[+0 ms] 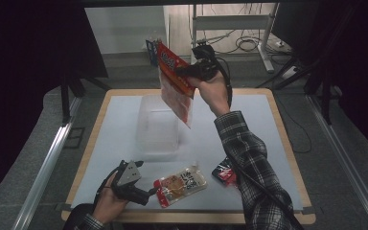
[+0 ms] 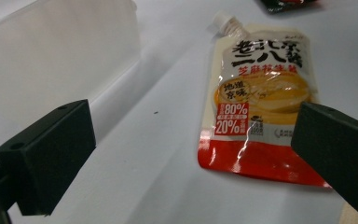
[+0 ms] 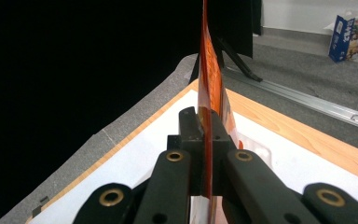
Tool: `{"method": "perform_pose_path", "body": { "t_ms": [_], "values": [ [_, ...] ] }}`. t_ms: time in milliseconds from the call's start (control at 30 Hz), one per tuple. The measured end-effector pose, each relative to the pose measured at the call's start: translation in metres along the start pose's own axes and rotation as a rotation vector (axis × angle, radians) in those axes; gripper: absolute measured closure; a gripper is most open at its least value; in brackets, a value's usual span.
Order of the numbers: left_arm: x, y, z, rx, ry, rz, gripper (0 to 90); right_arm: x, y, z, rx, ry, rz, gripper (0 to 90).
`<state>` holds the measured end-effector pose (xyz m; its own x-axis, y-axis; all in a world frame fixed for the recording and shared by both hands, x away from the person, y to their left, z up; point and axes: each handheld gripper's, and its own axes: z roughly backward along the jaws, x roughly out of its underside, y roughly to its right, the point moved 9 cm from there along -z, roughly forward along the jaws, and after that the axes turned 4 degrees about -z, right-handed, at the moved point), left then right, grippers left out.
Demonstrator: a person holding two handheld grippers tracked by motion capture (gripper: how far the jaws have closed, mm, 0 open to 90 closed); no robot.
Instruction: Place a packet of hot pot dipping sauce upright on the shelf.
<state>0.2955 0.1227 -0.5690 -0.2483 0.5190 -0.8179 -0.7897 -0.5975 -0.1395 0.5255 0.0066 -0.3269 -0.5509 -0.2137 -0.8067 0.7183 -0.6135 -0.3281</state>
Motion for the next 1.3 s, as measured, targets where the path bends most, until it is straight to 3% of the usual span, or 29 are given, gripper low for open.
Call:
{"method": "perform_pose_path", "body": {
  "t_ms": [133, 533, 833, 933, 1067, 1200, 1300],
  "values": [
    [-0.002, 0.002, 0.001, 0.018, 0.020, 0.016, 0.0, -0.004, -0.008, -0.013, -0.001, -0.001, 0.014, 88.8],
    [-0.003, 0.004, 0.000, 0.025, 0.025, 0.001, 0.0, 0.002, -0.016, -0.054, -0.008, -0.032, 0.004, 88.7],
    [-0.002, 0.003, 0.001, 0.015, 0.015, -0.011, 0.0, 0.020, -0.005, -0.079, 0.024, -0.076, 0.013, 88.7],
    [-0.002, 0.003, 0.000, 0.015, 0.010, -0.015, 0.0, 0.031, 0.003, -0.089, 0.054, -0.099, 0.027, 88.7],
    [-0.001, 0.004, -0.001, 0.012, 0.007, -0.018, 0.0, 0.038, 0.009, -0.097, 0.027, -0.094, 0.003, 88.6],
    [-0.002, 0.005, -0.002, 0.016, 0.005, -0.022, 0.0, 0.046, 0.013, -0.104, 0.080, -0.118, 0.097, 88.4],
    [-0.002, 0.006, -0.003, 0.019, 0.000, -0.027, 0.0, 0.045, 0.023, -0.101, 0.128, -0.109, 0.094, 88.3]
  ]
}}
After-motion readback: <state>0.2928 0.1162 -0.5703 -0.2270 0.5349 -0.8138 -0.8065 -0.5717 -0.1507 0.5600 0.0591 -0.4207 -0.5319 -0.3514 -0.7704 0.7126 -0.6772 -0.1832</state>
